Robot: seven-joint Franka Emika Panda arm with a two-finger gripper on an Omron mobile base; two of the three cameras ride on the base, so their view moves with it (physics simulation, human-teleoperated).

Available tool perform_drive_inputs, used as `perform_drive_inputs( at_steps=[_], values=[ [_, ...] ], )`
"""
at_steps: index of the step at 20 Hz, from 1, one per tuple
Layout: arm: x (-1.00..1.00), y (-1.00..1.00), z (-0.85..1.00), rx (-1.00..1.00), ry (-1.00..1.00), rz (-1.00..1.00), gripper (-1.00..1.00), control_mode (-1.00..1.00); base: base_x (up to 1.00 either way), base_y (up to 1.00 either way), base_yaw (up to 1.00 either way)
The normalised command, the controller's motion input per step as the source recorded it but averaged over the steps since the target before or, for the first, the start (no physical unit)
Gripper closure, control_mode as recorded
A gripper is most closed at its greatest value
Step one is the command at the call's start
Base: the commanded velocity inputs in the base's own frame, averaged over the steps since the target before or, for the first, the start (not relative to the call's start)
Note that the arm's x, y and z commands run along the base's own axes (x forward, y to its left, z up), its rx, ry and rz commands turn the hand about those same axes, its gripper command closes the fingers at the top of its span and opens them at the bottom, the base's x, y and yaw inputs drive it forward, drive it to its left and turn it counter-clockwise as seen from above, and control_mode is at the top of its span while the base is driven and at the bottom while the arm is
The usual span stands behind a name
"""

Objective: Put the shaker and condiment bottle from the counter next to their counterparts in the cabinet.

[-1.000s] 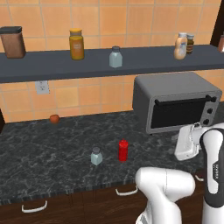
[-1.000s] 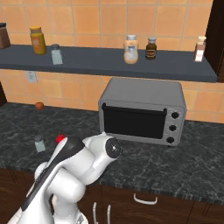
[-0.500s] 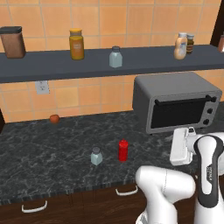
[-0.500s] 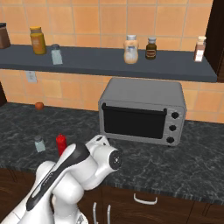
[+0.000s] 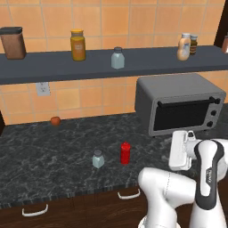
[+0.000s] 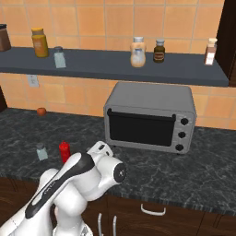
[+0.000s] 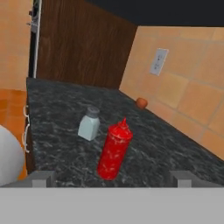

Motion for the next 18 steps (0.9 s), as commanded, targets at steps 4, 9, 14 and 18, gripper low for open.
perform_drive_inputs(
  at_steps=[4,9,14,18],
  values=[
    [0.48,0.47,-0.44,0.01,0.06,0.01,-1.00,-1.00,0.00,0.00,0.00],
    [0.28,0.41,-0.63,0.01,0.21,0.00,-1.00,-1.00,0.00,0.00,0.00],
    [0.21,0.52,-0.50,0.02,0.04,0.01,-1.00,-1.00,0.00,0.00,0.00],
    [0.16,0.52,-0.46,0.00,0.00,0.00,-1.00,-1.00,0.00,0.00,0.00]
  ],
)
